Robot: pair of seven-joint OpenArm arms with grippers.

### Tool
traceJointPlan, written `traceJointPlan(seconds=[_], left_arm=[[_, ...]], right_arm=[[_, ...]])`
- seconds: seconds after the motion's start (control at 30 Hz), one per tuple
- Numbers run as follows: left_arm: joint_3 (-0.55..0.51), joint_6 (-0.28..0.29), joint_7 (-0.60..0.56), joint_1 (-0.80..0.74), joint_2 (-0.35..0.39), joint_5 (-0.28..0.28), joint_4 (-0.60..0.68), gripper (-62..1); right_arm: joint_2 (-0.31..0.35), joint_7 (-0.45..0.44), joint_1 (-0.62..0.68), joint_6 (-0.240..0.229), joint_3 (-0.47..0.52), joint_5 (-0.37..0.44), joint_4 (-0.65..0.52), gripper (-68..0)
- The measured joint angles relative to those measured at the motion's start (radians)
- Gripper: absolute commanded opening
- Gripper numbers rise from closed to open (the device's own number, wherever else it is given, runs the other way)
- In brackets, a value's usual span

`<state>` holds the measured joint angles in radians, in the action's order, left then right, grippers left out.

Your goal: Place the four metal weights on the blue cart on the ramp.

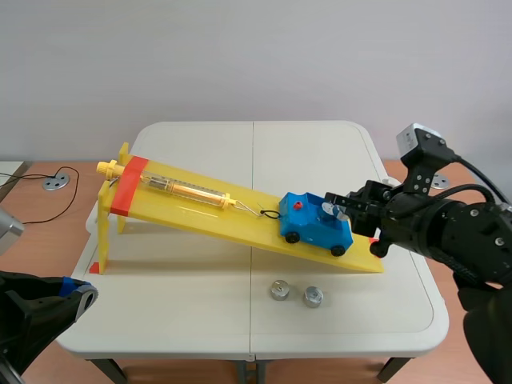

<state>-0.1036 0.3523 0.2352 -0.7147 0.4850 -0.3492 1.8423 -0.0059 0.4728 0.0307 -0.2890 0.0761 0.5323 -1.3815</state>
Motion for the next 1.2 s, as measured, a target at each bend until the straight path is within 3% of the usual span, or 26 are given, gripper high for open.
traceJointPlan(seconds=[0.23,0.43,0.57,0.7,0.83,0.97,1.2], left_arm=[[0.0,0.0,0.0,0.0,0.0,0.0,0.0,-55.8],[0.0,0.0,0.0,0.0,0.0,0.0,0.0,-55.8],[0.0,0.0,0.0,0.0,0.0,0.0,0.0,-55.8],[0.0,0.0,0.0,0.0,0.0,0.0,0.0,-55.8],[0.0,0.0,0.0,0.0,0.0,0.0,0.0,-55.8],[0.0,0.0,0.0,0.0,0.0,0.0,0.0,-55.8],[0.0,0.0,0.0,0.0,0.0,0.0,0.0,-55.8]], right_arm=[[0.0,0.0,-0.016,-0.04,-0.046,0.0,0.066,-66.9],[0.0,-0.003,-0.016,-0.046,-0.046,0.0,0.066,-65.8],[0.0,-0.003,-0.016,-0.046,-0.046,0.0,0.066,-52.5],[0.0,-0.003,-0.016,-0.049,-0.044,0.0,0.066,-46.0],[0.0,-0.002,-0.016,-0.105,-0.014,0.0,0.066,-38.4],[0.002,0.0,-0.005,-0.169,0.04,0.0,0.041,-36.5],[0.085,0.0,0.123,-0.214,0.084,0.0,-0.16,-36.5]])
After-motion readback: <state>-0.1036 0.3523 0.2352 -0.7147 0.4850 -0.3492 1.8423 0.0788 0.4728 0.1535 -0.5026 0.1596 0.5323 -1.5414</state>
